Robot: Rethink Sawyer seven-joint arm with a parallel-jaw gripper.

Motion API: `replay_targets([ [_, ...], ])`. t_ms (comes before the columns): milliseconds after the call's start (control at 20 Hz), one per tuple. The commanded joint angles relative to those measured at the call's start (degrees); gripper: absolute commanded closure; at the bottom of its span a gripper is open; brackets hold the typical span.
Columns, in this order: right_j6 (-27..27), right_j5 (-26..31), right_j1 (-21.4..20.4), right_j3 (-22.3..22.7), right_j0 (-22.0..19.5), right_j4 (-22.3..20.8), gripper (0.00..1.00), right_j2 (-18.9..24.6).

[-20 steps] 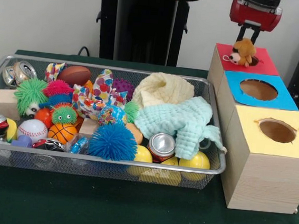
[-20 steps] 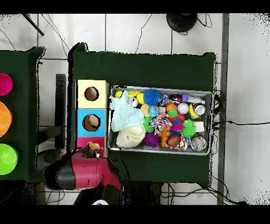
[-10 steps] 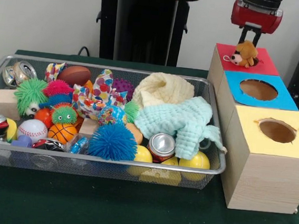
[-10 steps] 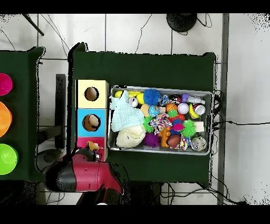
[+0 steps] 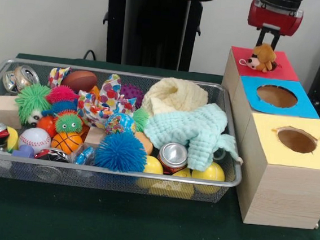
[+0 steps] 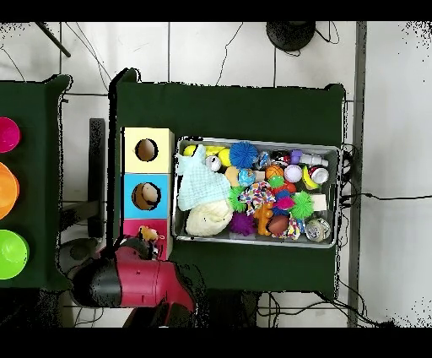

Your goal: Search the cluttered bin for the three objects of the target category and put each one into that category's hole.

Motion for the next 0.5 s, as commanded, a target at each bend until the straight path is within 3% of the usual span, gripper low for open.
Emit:
replay_targets([
  [50, 15.0, -4.8, 8.3, 3.8, 0.3, 3.1, 1.00, 2.5],
  [200, 15.0, -5.8, 8.2, 4.1, 0.4, 3.3, 1.00, 2.3],
  [250, 14.6, -6.1, 8.0, 4.2, 0.2, 3.5, 0.00, 2.4],
  [500, 13.4, -4.4, 7.8, 4.2, -0.7, 3.6, 0.00, 3.3],
])
